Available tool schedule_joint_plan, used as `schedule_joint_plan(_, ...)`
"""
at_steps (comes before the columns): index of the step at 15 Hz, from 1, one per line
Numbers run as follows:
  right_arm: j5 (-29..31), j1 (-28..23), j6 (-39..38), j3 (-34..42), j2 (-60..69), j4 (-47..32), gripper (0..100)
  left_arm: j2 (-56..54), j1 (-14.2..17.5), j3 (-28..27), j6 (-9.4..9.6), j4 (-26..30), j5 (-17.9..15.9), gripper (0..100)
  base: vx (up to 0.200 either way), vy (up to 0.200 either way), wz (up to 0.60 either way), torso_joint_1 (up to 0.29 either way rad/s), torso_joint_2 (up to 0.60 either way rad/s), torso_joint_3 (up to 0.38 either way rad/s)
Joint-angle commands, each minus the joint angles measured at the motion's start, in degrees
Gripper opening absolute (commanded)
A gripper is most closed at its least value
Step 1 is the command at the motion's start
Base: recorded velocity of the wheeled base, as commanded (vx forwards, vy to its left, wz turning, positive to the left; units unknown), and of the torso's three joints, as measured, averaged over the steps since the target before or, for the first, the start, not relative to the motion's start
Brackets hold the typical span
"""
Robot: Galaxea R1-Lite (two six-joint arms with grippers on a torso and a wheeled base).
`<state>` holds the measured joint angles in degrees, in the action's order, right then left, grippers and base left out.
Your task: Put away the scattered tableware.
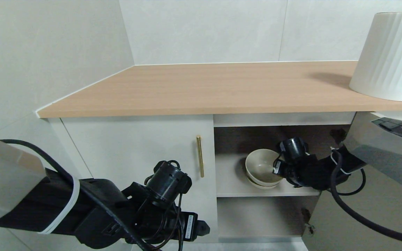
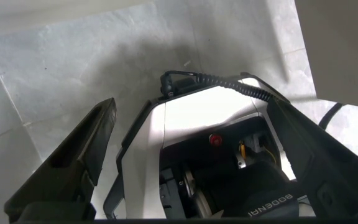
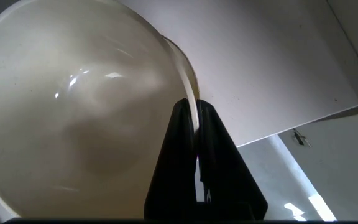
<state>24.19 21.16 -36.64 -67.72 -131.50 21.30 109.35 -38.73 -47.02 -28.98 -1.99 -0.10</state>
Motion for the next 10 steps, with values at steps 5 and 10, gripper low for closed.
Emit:
schedule_joint_plan(5,0.1,-0.2,0.3,-1.0,-1.8,0.2,0,0.0,-0.1,0.0,-0.03,0.0,0.0,100,0.0,0.0,0.0,0.0,0.0,0.0)
schedule_joint_plan(10,0.1,-0.3,0.3,-1.4,-2.2,0.2,0,0.0,-0.1,0.0,-0.03,0.0,0.0,100,0.0,0.0,0.0,0.0,0.0,0.0)
